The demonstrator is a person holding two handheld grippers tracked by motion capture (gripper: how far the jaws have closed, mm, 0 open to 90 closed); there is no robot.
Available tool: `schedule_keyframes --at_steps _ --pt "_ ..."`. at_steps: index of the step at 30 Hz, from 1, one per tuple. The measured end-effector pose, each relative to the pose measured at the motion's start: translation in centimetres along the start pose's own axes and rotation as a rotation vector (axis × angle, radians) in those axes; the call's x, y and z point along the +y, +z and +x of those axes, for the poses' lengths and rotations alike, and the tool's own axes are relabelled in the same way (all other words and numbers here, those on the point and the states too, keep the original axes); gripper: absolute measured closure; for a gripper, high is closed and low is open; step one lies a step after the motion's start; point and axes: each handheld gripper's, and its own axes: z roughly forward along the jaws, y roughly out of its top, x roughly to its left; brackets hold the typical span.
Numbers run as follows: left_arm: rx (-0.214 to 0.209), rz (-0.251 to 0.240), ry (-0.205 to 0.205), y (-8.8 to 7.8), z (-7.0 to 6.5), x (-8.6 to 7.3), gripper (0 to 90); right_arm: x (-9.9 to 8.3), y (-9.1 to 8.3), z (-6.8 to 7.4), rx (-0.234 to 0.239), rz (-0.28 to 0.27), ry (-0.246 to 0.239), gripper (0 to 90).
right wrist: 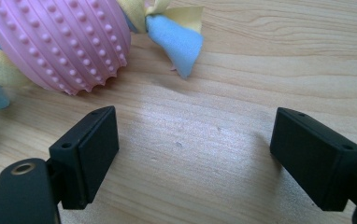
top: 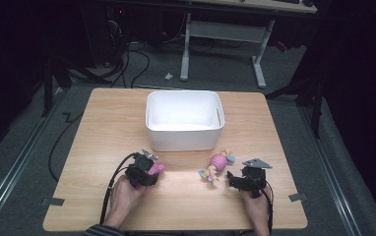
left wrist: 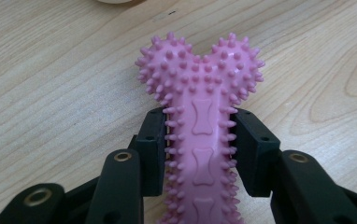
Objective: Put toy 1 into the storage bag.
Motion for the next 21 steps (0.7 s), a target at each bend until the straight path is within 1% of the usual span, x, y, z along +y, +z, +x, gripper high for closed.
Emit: schedule_keyframes --at_steps 4,7,8,9,15,21 --pt "-0.007 -0.008 0.006 -0.4 0.0 -0.1 58.9 0.0 0.0 0.0 0.0 0.0 0.0 15.5" --pt "-0.019 -0.017 0.001 -0.8 0.1 -0.1 59.0 0.0 0.0 0.0 0.0 0.001 0.001 15.5" --pt "-0.017 -0.018 0.007 -1.0 0.1 -0.1 59.1 0.0 0.0 0.0 0.0 0.001 0.001 15.5" --pt "-0.014 -0.022 0.005 -1.2 0.0 -0.1 59.1 0.0 0.0 0.0 0.0 0.001 0.002 15.5" --pt "-0.007 -0.044 0.024 -2.5 0.2 0.3 59.1 0.0 0.0 0.0 0.0 0.0 0.001 15.5" --pt "-0.021 -0.073 0.027 -4.0 0.5 0.9 59.1 0.0 0.0 0.0 0.0 0.0 0.002 15.5"
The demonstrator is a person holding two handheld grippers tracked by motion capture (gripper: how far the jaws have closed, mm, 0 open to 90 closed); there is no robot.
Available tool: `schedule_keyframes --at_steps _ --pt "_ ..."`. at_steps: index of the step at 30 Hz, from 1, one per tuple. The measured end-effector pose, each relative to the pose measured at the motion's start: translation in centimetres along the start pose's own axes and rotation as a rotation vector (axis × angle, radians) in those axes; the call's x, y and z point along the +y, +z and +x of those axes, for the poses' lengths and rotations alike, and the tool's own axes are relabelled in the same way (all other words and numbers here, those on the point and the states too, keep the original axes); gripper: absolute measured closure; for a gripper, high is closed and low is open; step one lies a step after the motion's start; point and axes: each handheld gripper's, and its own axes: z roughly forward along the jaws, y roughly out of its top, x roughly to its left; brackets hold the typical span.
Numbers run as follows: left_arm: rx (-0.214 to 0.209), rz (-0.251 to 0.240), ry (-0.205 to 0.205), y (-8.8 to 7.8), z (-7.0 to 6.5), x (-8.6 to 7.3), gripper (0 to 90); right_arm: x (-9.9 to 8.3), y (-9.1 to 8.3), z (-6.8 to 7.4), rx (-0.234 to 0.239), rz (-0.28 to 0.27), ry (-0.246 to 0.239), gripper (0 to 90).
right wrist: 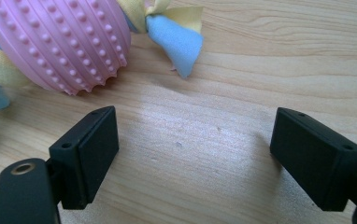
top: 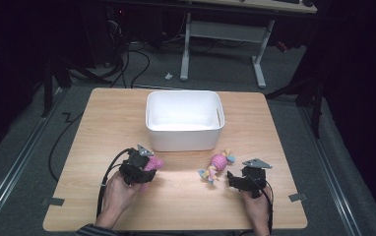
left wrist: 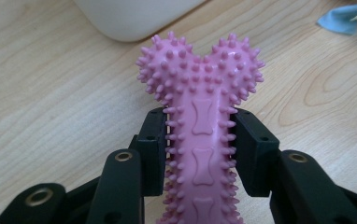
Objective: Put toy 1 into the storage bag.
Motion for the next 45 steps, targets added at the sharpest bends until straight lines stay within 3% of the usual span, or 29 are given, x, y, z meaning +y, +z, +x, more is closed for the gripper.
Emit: schedule_keyframes --at_steps 23,39,45 --pt "-0.082 -0.108 -0.009 -4.9 1.5 3.5 59.2 0.0 0.0 0.0 0.0 0.0 0.0 15.5" --pt "-0.115 -0.133 -0.018 -6.5 2.7 6.2 59.2 0.0 0.0 0.0 0.002 0.0 -0.004 15.5" --pt "-0.1 -0.129 0.001 -7.4 2.5 7.5 59.2 0.0 0.0 0.0 0.002 -0.001 -0.005 15.5"
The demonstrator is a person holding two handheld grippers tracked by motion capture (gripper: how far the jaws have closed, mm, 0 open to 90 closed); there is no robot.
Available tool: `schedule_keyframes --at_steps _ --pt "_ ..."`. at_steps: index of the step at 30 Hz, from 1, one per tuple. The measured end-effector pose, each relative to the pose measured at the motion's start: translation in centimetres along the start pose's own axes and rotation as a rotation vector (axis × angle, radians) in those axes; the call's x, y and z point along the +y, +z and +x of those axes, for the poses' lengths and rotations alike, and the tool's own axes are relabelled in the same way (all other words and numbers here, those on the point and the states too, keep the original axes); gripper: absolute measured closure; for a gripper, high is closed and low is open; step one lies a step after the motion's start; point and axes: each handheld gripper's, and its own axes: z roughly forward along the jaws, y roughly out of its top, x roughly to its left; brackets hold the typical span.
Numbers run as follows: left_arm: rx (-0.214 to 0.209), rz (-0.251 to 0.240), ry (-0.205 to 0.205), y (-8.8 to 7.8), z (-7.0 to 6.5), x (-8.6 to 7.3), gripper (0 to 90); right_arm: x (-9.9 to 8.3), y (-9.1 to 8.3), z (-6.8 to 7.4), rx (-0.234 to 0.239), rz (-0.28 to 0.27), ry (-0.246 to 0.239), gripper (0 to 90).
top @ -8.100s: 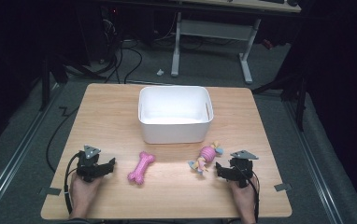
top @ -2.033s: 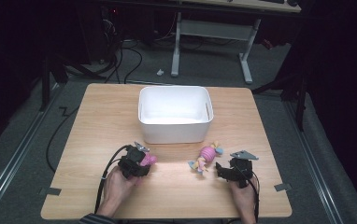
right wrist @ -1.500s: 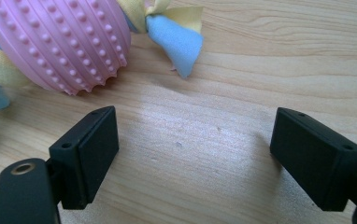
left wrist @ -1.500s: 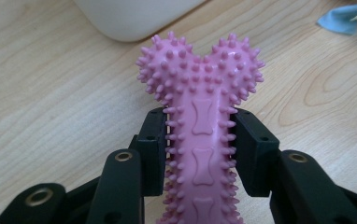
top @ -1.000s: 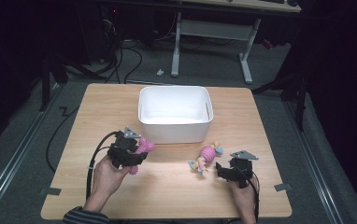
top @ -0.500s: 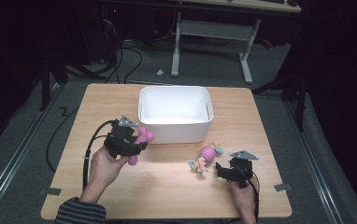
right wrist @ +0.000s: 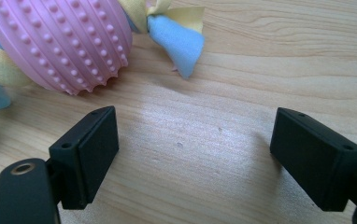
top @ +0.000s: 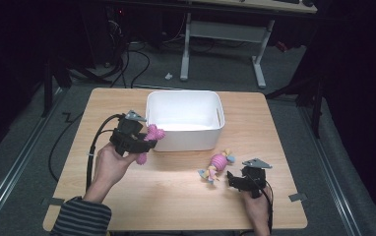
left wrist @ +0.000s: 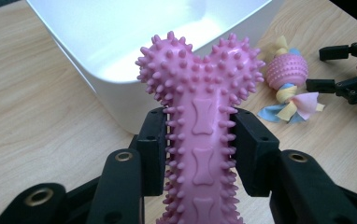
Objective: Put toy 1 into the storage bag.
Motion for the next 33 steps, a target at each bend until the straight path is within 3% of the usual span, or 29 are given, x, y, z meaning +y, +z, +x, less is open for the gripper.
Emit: schedule_keyframes --at_steps 17,21,28,33 --pt "-0.023 -0.009 0.03 0.4 0.2 3.5 59.1 0.0 0.0 0.0 0.001 0.0 -0.001 15.5" --pt "-0.05 -0.017 0.035 0.7 0.4 4.5 59.1 0.0 0.0 0.0 0.002 0.001 -0.001 15.5" --pt "-0.048 -0.01 0.069 1.0 0.3 6.1 59.2 0.0 0.0 0.0 0.002 0.001 -0.001 15.5" --pt "-0.031 -0.038 0.095 1.2 0.2 7.2 59.4 0.0 0.0 0.0 0.002 0.001 0.0 15.5"
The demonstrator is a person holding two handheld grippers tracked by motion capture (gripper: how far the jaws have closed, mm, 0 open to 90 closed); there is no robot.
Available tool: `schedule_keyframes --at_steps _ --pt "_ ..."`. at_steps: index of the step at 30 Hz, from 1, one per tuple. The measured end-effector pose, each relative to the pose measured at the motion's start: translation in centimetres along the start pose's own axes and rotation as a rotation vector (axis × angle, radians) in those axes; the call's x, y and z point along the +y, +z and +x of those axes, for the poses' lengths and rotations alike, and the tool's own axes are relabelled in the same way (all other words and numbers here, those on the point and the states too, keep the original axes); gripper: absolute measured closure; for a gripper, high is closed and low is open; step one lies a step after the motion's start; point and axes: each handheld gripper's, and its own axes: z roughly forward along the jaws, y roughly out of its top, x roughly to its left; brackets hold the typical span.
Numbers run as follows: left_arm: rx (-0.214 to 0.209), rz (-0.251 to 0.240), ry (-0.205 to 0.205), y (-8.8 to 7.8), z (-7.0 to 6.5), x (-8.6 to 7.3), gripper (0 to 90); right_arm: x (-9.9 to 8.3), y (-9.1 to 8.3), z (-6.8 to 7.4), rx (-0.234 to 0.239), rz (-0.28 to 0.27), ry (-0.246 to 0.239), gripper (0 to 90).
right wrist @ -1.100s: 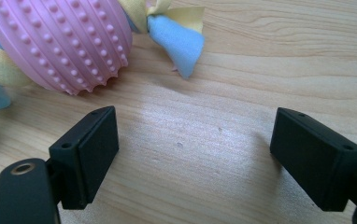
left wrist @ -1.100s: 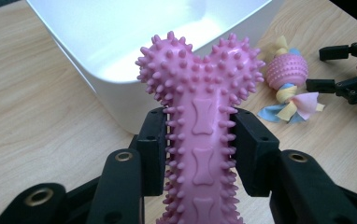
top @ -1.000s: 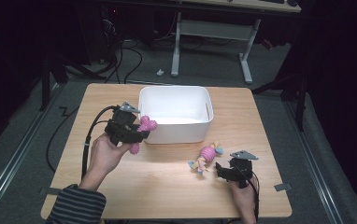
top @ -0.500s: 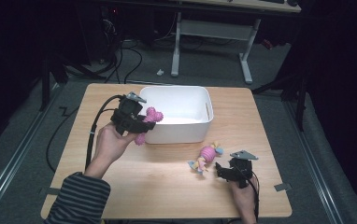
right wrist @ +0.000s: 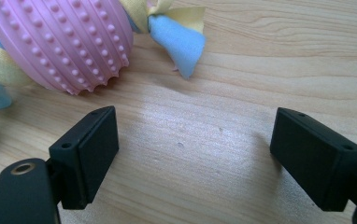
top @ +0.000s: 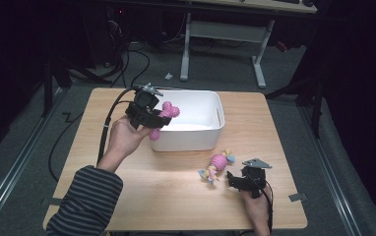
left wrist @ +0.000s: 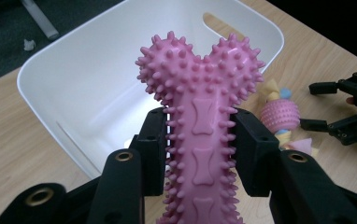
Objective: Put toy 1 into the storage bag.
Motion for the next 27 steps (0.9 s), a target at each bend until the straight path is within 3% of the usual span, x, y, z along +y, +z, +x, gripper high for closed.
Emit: schedule_keyframes --at_steps 16,27 --pt "-0.012 0.005 -0.016 2.5 1.0 2.4 59.2 0.0 0.0 0.0 0.0 0.0 0.0 15.5" --pt "0.021 0.068 -0.005 5.7 1.5 3.1 59.1 0.0 0.0 0.0 0.001 -0.001 0.0 15.5"
